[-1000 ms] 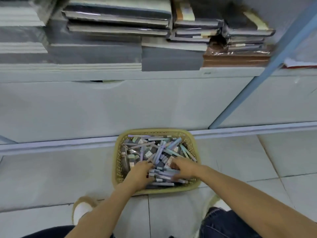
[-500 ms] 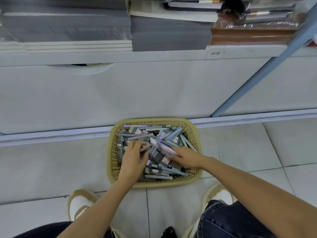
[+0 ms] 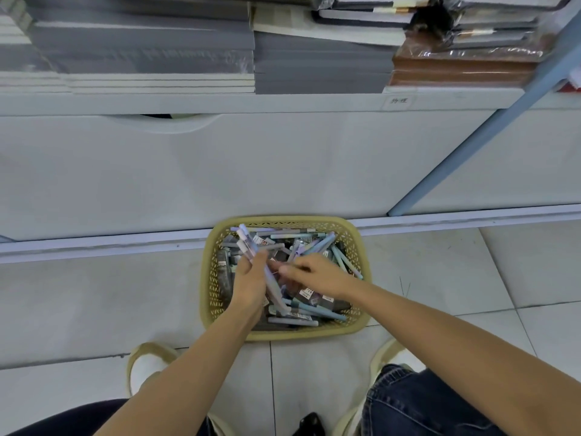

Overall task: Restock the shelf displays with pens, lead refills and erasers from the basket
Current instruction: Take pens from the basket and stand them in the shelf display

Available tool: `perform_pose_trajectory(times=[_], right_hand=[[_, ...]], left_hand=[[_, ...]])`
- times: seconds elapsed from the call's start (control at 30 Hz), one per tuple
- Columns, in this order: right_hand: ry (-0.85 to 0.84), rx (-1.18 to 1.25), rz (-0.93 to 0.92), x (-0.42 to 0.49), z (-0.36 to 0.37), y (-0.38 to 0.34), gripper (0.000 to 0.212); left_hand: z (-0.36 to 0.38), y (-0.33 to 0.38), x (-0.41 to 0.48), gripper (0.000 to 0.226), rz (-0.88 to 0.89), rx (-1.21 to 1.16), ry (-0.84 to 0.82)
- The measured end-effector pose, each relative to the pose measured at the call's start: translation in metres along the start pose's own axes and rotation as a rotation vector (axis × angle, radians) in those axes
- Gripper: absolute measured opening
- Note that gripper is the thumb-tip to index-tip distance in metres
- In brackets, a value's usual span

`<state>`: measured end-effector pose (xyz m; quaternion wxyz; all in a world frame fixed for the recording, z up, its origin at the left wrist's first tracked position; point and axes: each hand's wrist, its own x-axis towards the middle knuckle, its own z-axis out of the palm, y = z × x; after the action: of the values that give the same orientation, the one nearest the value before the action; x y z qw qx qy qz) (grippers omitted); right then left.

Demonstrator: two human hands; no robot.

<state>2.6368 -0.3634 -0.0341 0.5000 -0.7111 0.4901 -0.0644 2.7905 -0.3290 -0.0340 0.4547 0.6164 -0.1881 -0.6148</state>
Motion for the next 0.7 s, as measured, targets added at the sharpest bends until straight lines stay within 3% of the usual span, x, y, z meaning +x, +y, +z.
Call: perform_pose_trajectory(times=[0.1,0.13,0.2,0.27,0.7], right_hand=[[0.361,-0.039,0.003,0.009,-0.012,0.021,0.010],[0.386,-0.083,0.023,0.012,-0.015,0.025,0.023],[0.275,-0.190,0.092,0.020,-0.016,0.035,0.053],[0.163,-0.301,0.145,0.029,-0.012,0.039,0.062],[0.072,-0.221,0.038,0.048,-0.023,0.034,0.020]], left_hand=[[-0.007,0.004,0.003,0.019,0.047,0.121,0.026],[-0.009,0.003,0.003,0.022,0.046,0.144,0.014],[-0.014,0.002,0.003,0.029,0.036,0.184,-0.017],[-0.019,0.000,0.003,0.032,0.018,0.240,-0.035],[-0.029,-0.010,0.016,0.025,-0.017,0.353,-0.032]])
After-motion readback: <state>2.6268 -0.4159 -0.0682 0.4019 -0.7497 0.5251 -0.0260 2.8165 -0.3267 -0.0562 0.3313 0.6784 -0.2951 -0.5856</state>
